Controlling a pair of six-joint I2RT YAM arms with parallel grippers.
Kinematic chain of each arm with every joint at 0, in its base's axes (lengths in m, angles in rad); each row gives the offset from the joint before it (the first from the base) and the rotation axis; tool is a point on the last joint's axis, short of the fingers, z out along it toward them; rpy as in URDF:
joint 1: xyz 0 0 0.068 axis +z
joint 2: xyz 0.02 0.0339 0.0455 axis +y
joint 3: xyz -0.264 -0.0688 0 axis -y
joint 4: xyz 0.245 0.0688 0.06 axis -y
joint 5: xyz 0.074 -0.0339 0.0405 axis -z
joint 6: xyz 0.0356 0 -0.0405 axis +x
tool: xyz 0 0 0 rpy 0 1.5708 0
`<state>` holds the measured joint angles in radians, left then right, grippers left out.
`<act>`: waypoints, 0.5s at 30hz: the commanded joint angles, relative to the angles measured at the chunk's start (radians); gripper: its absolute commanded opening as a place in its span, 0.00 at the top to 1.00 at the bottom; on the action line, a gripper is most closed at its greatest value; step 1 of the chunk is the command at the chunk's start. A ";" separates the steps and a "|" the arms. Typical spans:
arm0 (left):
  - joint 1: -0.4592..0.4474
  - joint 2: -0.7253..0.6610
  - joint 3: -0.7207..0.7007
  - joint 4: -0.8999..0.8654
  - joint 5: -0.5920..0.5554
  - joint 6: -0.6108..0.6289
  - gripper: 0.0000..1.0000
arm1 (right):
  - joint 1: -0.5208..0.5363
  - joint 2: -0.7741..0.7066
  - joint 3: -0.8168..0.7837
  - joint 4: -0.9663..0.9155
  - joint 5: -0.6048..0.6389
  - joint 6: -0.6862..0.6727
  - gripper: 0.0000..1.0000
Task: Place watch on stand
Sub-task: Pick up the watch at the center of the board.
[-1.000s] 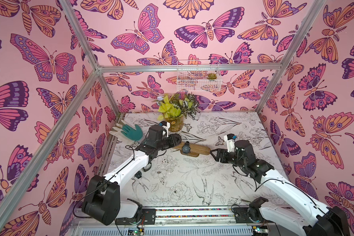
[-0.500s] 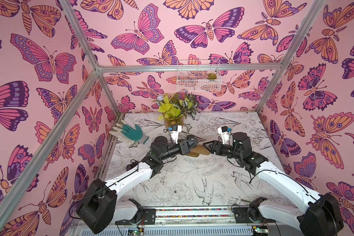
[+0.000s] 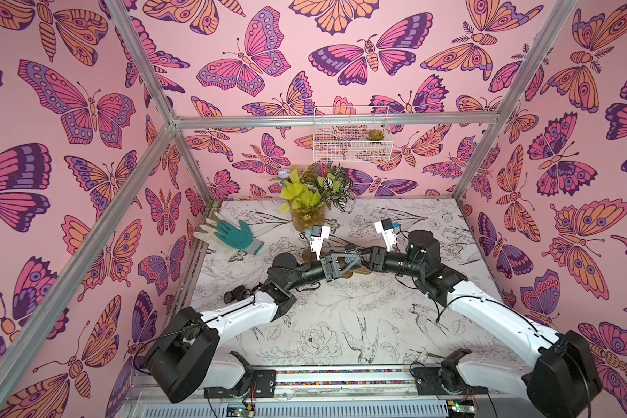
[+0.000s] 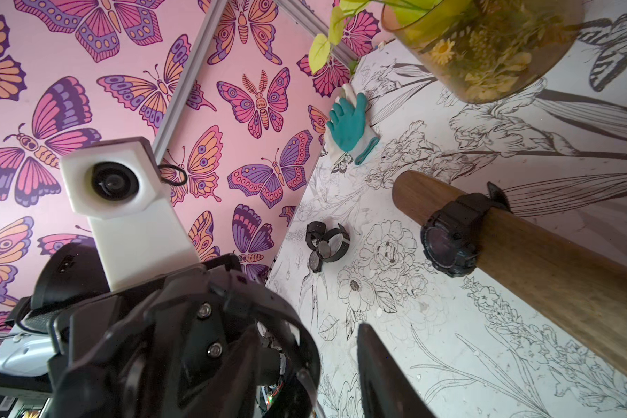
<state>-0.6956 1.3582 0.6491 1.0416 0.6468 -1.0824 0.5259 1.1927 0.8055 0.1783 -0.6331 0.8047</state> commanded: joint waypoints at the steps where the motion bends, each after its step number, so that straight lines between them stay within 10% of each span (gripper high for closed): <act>1: -0.012 0.007 0.011 0.068 0.030 0.002 0.93 | 0.010 -0.007 -0.017 0.040 -0.050 -0.007 0.57; 15: -0.028 -0.038 0.026 -0.055 0.033 0.091 0.90 | 0.034 -0.063 0.027 -0.169 0.129 -0.142 1.00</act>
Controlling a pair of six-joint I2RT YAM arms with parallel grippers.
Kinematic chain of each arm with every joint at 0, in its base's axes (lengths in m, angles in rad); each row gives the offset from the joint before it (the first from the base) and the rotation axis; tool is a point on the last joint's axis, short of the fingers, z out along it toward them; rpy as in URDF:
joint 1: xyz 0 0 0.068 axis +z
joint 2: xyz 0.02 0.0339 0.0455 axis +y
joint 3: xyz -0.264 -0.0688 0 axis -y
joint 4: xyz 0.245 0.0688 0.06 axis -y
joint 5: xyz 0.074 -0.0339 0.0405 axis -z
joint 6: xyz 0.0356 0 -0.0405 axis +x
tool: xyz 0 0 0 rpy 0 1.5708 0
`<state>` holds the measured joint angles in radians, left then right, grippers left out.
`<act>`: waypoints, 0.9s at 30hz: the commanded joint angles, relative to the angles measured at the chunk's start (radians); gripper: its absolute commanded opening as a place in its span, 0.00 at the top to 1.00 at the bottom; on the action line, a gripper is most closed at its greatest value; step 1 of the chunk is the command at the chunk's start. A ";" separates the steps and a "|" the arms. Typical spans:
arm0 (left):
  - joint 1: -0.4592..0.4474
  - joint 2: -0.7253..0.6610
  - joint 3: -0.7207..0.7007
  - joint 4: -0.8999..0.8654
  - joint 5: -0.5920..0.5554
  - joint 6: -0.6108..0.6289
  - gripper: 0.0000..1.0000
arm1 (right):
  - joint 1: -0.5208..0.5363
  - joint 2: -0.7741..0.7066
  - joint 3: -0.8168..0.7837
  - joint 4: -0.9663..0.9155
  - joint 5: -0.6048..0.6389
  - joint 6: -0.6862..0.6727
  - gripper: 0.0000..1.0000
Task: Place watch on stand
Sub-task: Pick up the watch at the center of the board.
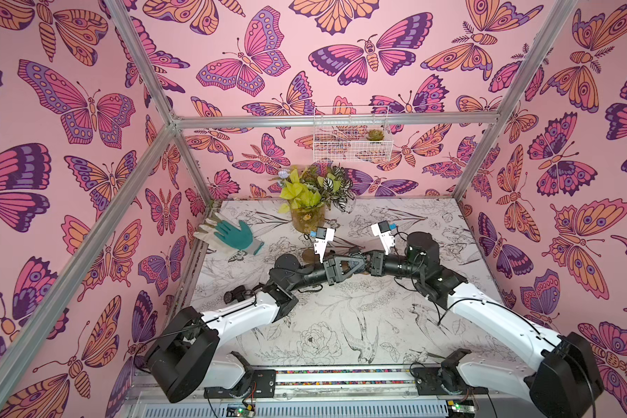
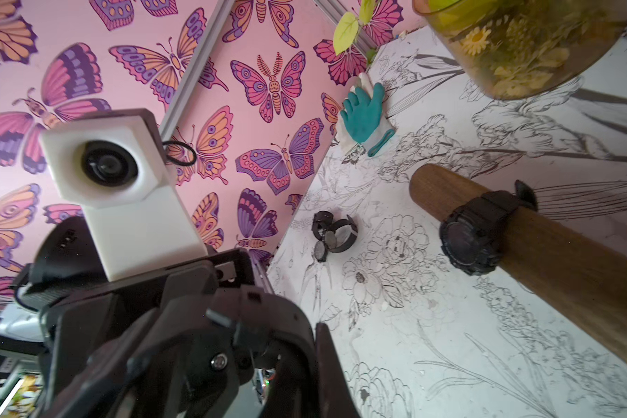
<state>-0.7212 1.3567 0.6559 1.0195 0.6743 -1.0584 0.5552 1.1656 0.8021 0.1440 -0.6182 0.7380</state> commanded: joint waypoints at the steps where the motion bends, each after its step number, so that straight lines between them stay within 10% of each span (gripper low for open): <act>1: -0.003 -0.050 0.019 -0.080 -0.002 0.094 0.89 | 0.005 -0.047 0.031 -0.158 0.148 -0.089 1.00; 6: -0.003 -0.179 0.020 -0.447 -0.138 0.272 0.46 | 0.005 -0.093 0.045 -0.300 0.351 -0.167 1.00; 14: -0.017 -0.240 0.079 -0.821 -0.305 0.433 0.27 | 0.031 -0.072 0.109 -0.485 0.616 -0.260 1.00; 27: -0.127 -0.165 0.168 -0.916 -0.407 0.485 0.15 | 0.176 -0.009 0.165 -0.511 0.839 -0.313 1.00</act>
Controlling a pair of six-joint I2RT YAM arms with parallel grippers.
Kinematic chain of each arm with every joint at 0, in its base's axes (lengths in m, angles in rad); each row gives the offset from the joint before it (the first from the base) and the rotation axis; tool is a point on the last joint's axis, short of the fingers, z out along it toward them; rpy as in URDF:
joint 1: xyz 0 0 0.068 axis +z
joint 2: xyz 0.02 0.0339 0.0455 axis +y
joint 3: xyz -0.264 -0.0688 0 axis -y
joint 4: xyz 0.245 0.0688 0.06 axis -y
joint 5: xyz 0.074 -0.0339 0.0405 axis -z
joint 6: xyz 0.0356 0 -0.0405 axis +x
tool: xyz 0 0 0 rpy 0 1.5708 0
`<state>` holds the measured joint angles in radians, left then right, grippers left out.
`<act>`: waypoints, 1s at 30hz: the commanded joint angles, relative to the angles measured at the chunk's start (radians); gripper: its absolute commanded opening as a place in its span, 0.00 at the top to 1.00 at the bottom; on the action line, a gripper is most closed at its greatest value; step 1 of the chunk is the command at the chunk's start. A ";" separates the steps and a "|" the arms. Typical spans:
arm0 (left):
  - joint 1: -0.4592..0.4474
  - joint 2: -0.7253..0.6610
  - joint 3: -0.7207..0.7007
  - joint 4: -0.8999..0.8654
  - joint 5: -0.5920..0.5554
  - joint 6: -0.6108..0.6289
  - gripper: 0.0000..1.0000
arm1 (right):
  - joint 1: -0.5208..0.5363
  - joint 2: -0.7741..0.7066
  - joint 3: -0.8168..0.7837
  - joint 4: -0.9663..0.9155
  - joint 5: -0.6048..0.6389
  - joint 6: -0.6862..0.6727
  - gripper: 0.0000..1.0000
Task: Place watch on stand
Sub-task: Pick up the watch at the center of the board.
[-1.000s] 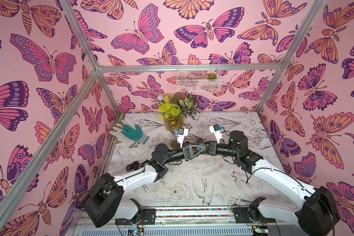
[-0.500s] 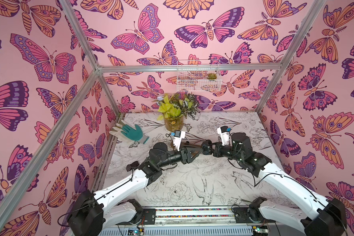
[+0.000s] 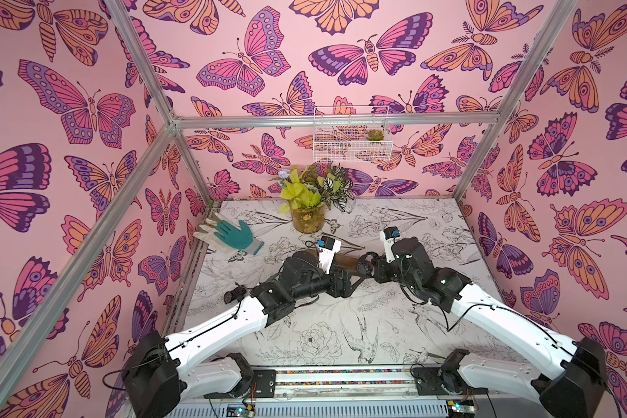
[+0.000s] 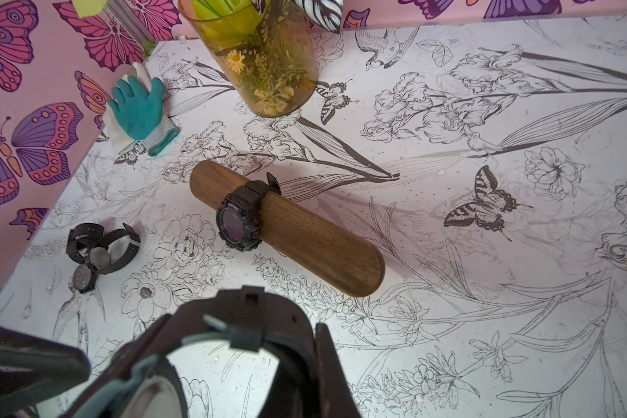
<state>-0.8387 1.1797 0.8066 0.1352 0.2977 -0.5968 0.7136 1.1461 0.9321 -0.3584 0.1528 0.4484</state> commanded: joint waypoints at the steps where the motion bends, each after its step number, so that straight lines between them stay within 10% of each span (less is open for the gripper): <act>1: -0.011 0.014 0.016 -0.031 -0.034 0.019 0.15 | 0.026 0.011 0.034 -0.003 0.077 -0.028 1.00; 30: -0.016 0.125 0.049 -0.029 -0.028 -0.022 0.47 | 0.132 0.033 0.028 0.054 0.135 -0.047 1.00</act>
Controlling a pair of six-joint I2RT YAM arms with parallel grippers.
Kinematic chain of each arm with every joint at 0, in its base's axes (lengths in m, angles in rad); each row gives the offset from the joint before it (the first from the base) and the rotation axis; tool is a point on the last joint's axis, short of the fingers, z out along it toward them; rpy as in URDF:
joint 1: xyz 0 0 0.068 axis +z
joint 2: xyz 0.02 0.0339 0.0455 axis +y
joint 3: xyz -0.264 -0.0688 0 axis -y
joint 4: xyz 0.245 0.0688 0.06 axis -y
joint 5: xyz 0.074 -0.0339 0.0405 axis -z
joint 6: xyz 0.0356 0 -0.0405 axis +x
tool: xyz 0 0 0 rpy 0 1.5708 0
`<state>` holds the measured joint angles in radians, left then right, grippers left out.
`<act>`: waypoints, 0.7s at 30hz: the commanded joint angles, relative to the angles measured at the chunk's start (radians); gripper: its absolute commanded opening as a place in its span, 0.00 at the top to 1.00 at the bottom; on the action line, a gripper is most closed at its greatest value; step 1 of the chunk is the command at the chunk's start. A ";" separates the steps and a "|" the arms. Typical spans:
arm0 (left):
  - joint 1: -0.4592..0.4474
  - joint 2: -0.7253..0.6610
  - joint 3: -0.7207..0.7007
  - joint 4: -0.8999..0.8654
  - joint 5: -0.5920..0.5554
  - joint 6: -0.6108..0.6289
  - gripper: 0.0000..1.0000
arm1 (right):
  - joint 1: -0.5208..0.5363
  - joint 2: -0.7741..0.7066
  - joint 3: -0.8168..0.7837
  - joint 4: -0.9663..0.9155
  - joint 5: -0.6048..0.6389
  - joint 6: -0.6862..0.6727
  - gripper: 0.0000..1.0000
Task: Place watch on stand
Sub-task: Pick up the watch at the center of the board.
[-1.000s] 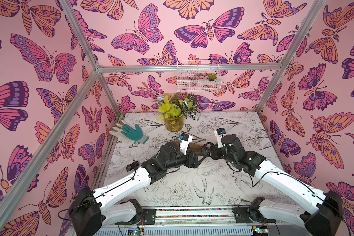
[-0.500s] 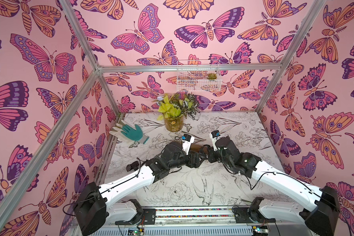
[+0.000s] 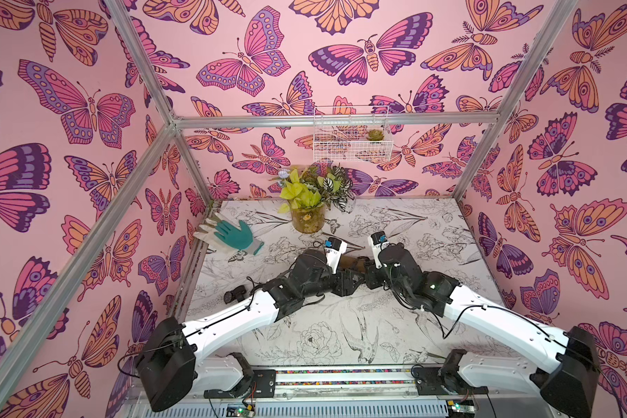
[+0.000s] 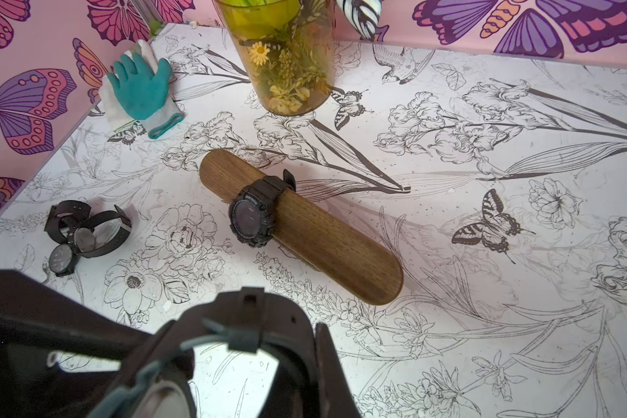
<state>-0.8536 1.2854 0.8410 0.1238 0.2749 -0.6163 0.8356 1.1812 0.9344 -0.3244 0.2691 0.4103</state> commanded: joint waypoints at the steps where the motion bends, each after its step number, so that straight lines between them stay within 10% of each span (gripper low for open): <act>1: -0.002 0.020 0.015 -0.018 -0.005 -0.004 0.49 | 0.010 -0.003 0.025 0.019 0.024 -0.007 1.00; 10: 0.001 0.023 0.039 -0.064 -0.028 0.002 0.59 | 0.010 -0.007 0.017 0.017 0.017 0.001 0.98; 21: 0.155 0.029 0.184 -0.426 0.039 0.090 0.61 | -0.116 -0.105 -0.036 -0.031 -0.200 0.018 0.38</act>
<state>-0.7376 1.2999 0.9722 -0.1406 0.2890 -0.5808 0.7361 1.1290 0.9203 -0.3374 0.1436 0.4381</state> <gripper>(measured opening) 0.581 0.603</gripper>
